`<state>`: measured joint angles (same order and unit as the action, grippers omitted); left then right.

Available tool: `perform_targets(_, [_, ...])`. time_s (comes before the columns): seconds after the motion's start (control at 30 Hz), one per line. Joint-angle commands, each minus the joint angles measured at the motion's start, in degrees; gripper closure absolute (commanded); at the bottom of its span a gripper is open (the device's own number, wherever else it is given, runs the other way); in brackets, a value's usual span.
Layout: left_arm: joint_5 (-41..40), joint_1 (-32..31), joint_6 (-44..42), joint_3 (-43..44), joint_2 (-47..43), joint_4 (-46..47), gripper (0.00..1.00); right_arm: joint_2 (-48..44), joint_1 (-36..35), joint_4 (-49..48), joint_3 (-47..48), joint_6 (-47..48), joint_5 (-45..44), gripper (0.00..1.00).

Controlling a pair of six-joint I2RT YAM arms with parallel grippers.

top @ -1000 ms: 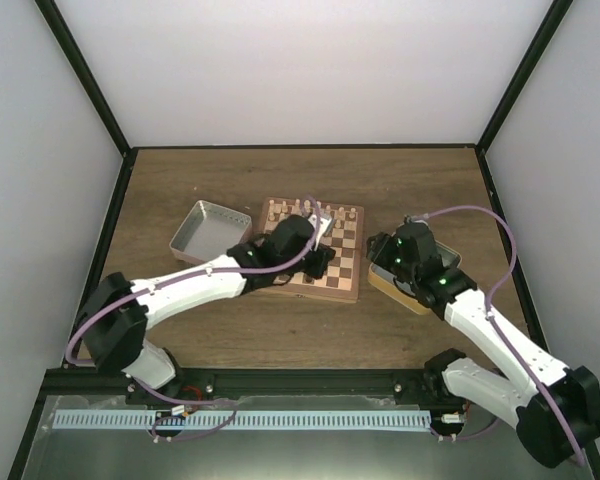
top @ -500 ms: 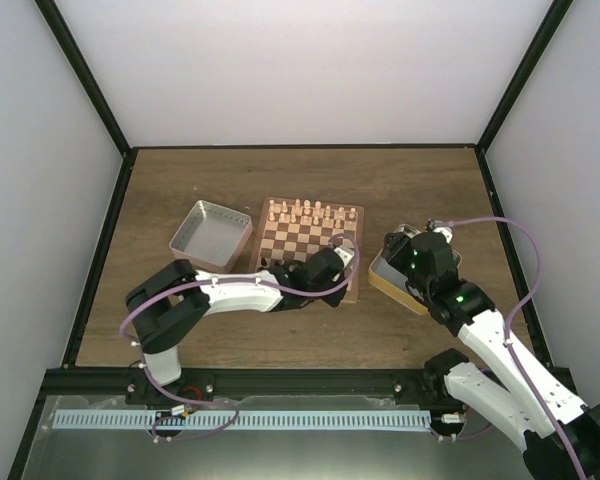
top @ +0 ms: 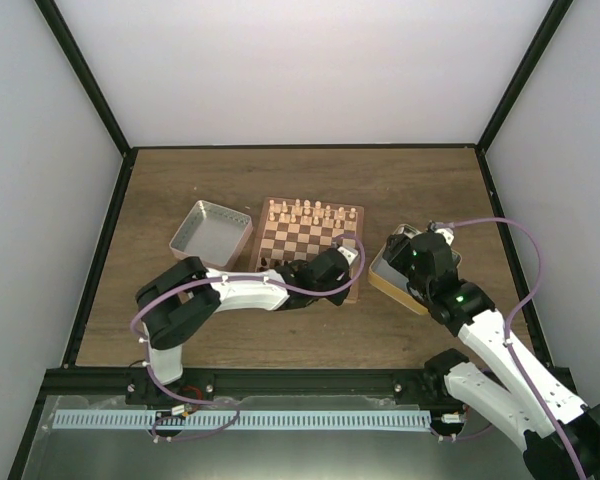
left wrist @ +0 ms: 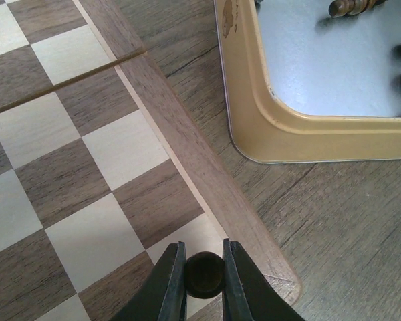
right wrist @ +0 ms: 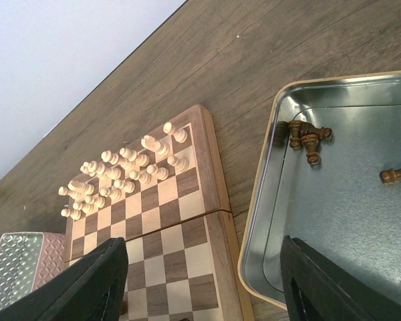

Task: Set up the chess pieces on the board
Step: Place the chess piece on the chessboard, then pick up the chess piece from the storage box.

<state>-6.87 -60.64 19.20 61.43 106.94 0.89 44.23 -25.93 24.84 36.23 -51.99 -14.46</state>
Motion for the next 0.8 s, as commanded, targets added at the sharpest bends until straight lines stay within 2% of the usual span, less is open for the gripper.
perform_targets(0.0, [-0.8, -0.3, -0.9, 1.4, 1.2, 1.4, 0.90, -0.3, 0.5, 0.5, 0.0, -0.3, -1.4, 0.36])
perform_targets(0.37, [0.4, -0.2, -0.1, 1.4, -2.0, -0.2, 0.60, -0.6, 0.5, 0.8, 0.4, -0.4, -0.6, 0.35])
perform_targets(0.63, [-5.1, 0.4, 2.1, -0.8, -12.6, -0.6, 0.51, 3.9, 1.0, 1.3, 1.9, 3.7, -0.9, 0.38])
perform_targets(0.77, [-8.0, 2.1, 3.0, -4.0, -19.9, -0.5, 0.48, 11.2, 6.7, 2.1, 3.3, 7.1, 3.1, 0.43])
